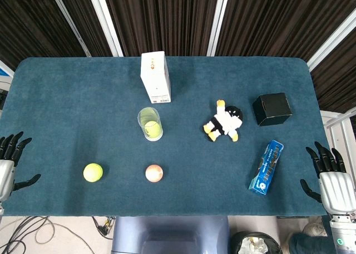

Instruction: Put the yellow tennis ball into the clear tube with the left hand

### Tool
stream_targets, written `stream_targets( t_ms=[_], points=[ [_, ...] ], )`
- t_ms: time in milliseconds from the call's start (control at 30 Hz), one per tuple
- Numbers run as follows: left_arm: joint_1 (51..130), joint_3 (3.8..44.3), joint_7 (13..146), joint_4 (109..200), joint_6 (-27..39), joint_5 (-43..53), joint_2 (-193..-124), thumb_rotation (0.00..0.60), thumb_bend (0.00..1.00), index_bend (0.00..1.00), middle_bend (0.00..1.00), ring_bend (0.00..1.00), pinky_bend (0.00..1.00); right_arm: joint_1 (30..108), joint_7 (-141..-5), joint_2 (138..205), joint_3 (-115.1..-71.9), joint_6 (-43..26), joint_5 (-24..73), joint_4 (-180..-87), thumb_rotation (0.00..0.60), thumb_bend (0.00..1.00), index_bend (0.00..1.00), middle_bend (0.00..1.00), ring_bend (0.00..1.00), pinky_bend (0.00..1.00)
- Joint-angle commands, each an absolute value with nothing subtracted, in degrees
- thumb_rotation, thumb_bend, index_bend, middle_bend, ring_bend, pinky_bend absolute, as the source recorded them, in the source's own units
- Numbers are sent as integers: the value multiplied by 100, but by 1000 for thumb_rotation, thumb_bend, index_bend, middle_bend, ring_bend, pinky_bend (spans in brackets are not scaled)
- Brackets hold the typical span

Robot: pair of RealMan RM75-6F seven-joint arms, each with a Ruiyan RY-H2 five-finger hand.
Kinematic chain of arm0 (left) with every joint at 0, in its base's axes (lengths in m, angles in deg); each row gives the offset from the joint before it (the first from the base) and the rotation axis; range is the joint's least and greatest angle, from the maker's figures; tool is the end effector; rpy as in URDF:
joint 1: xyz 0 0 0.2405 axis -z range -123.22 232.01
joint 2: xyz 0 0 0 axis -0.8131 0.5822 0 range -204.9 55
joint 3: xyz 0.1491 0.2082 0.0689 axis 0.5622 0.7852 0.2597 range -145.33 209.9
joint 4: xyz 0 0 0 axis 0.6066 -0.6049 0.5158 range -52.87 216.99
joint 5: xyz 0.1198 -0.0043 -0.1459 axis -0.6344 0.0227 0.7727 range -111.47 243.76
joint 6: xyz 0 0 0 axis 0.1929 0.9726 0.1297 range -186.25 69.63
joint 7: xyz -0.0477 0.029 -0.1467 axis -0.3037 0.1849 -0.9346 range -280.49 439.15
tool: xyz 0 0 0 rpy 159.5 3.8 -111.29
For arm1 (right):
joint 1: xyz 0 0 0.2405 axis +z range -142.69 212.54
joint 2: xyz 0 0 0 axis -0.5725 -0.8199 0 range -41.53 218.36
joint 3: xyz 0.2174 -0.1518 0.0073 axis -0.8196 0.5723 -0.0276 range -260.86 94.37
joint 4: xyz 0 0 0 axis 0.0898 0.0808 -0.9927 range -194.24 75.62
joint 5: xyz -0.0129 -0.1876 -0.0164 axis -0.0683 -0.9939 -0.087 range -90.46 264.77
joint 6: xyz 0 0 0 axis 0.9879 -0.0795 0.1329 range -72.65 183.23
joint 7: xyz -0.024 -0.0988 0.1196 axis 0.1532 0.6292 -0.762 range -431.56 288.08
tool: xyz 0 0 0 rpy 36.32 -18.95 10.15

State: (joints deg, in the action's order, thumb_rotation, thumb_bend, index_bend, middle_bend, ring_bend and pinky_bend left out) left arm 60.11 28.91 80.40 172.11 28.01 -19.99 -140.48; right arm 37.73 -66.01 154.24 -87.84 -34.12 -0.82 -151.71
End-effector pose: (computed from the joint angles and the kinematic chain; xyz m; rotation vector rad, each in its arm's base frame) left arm -0.3110 0.1996 0.1823 -1.3857 -0.8444 -0.9147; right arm -0.3036 -0.1867 0.1864 1.3539 -0.7818 0.9092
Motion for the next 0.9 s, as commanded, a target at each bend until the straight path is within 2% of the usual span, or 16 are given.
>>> stream_targets(
  t_ms=[33, 633, 900],
  points=[
    [6013, 2893, 8049, 17219, 2791, -1992, -14044, 600, 9, 141, 15, 0, 0, 3772, -6601, 15424, -8785, -3414, -82, -15172, 600, 352, 132, 35, 107, 54],
    [6017, 2904, 8122, 17241, 2766, -1971, -14047, 600, 9, 140, 14, 0, 0, 3764, -6607, 15417, -8790, -3430, -79, -15176, 600, 352, 132, 35, 107, 54],
    [6102, 3029, 8272, 17262, 2542, -2069, -14087, 600, 9, 139, 13, 0, 0, 3751, -6632, 15398, -8801, -3471, -89, -15195, 600, 352, 132, 35, 108, 53]
  ],
)
